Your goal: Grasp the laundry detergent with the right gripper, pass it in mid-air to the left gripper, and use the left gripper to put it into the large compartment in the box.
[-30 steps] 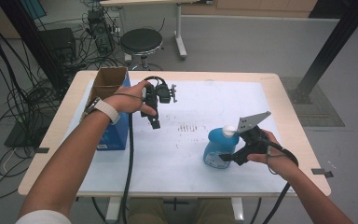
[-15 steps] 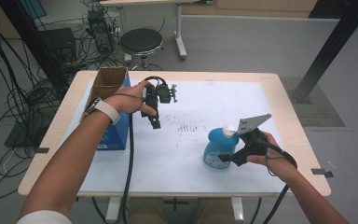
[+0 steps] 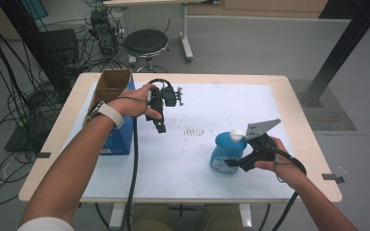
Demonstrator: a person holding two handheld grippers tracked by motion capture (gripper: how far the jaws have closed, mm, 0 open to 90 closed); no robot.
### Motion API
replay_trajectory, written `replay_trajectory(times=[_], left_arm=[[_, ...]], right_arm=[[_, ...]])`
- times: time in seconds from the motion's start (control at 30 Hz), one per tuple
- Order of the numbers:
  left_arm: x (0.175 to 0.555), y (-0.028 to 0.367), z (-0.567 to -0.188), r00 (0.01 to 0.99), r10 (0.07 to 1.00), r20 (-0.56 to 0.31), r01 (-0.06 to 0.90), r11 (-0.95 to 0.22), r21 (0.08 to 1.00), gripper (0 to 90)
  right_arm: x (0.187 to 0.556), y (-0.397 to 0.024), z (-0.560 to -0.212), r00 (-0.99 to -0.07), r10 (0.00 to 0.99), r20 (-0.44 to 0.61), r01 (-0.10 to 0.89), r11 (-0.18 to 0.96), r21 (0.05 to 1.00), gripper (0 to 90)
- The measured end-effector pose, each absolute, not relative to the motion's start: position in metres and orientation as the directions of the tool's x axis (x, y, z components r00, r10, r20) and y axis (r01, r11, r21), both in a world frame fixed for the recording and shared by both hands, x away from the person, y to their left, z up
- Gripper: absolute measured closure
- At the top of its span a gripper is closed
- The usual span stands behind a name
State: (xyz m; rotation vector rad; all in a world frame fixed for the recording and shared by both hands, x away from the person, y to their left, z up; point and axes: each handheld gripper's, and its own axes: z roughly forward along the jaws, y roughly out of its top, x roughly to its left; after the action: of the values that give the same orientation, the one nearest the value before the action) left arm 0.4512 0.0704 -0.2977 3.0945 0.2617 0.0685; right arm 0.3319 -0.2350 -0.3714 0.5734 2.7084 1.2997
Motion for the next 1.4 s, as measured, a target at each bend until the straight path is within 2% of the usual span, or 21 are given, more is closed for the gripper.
replay_trajectory(times=[0.93, 1.4], left_arm=[[0.4514, 0.0690, -0.2985, 0.985, 0.168, 0.041, 0.166, -0.985, 0.039, 9.5], [0.4514, 0.0692, -0.2987, 0.985, 0.169, 0.042, 0.167, -0.985, 0.036, 9.6]], right_arm=[[0.3314, -0.2358, -0.3796, -0.923, 0.373, 0.095, 0.299, 0.541, 0.786, 24.2], [0.3315, -0.2353, -0.3810, -0.924, 0.370, 0.093, 0.292, 0.530, 0.796, 28.8]])
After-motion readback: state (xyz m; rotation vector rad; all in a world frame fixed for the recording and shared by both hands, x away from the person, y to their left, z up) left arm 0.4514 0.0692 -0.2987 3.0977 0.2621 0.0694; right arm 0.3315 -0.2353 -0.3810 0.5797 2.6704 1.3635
